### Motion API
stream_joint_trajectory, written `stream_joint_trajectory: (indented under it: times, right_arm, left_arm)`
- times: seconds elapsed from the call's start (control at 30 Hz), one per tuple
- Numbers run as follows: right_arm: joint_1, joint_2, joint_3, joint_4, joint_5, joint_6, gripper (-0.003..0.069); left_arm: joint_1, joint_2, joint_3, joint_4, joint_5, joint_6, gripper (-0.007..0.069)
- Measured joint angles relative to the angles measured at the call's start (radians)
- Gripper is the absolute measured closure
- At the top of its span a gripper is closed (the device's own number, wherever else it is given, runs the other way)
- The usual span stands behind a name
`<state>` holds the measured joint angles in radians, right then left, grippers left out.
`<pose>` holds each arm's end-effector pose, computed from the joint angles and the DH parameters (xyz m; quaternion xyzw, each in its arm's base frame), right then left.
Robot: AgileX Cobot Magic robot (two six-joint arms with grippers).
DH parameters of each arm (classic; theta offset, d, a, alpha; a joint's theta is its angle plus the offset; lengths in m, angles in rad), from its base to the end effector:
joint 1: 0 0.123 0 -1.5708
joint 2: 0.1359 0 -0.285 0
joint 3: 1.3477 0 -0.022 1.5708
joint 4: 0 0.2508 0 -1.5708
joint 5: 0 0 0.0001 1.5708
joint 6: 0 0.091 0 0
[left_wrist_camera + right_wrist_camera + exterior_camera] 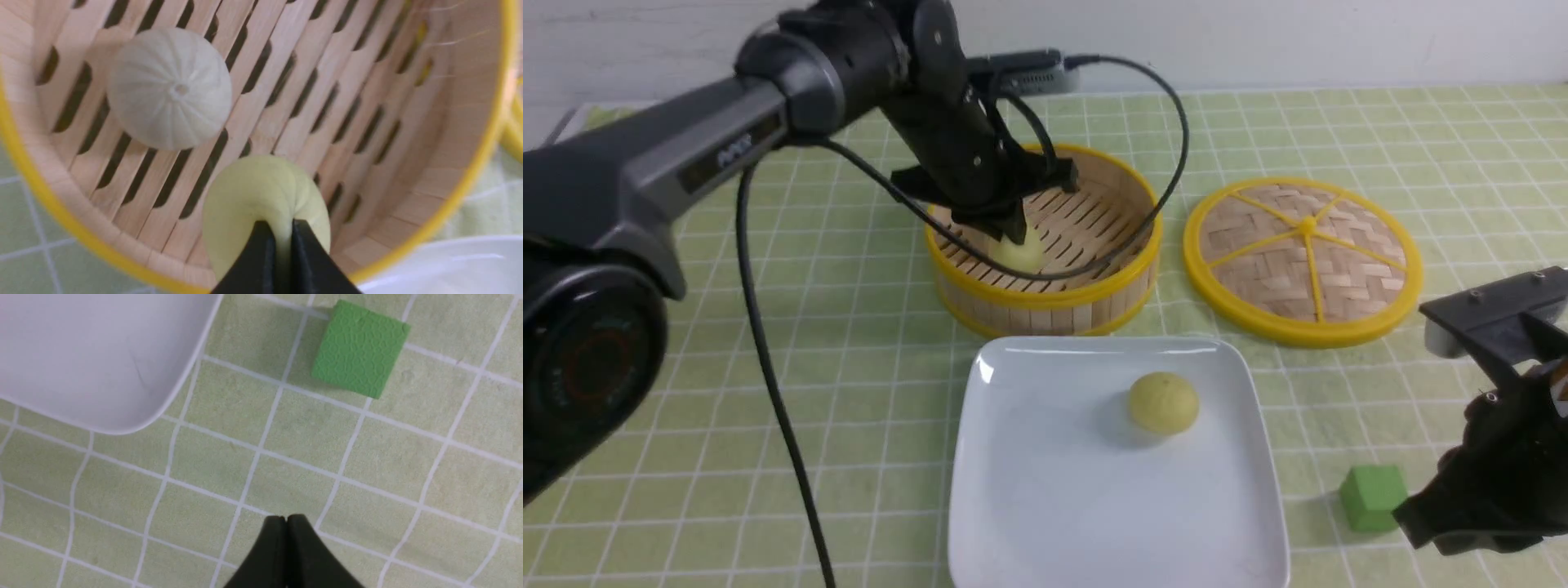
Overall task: Put the steamed buns into the plate on the green tablecloth.
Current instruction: 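Carry the bun from the bamboo steamer to the plate with the left gripper, then reach into the bamboo steamer and grasp a bun with the left gripper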
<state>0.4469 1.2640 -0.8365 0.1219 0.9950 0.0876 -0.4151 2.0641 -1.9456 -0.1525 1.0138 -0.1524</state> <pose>0.1913 0.1020 0.2529 -0.1506 0.9801 0.0837 0.0987 0.4205 -0.1981 0.2897 0.1042 0.9574 -0.1425 0.2283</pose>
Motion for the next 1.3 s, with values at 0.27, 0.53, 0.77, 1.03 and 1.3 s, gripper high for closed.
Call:
stream_joint_trajectory:
  times: [0.27, 0.53, 0.77, 1.03, 1.3]
  right_arm:
    - [0.000, -0.001, 0.000, 0.005, 0.002, -0.007, 0.0644]
    - [0.000, -0.001, 0.000, 0.012, 0.001, -0.007, 0.0635]
    - [0.000, -0.001, 0.000, 0.012, 0.001, -0.007, 0.0630]
    - [0.000, -0.001, 0.000, 0.012, 0.000, -0.008, 0.0623]
    - [0.000, -0.001, 0.000, 0.012, 0.000, -0.008, 0.0615]
  left_arm:
    - [-0.032, -0.175, 0.033, -0.007, 0.218, -0.001, 0.0605]
    - [-0.193, -0.061, 0.250, 0.001, 0.142, -0.062, 0.0578]
    - [-0.235, 0.001, 0.252, 0.047, 0.109, -0.114, 0.0390]
    - [-0.236, 0.002, 0.088, 0.106, 0.128, -0.207, 0.0141]
    - [-0.101, 0.055, -0.184, 0.274, 0.195, -0.302, 0.0551]
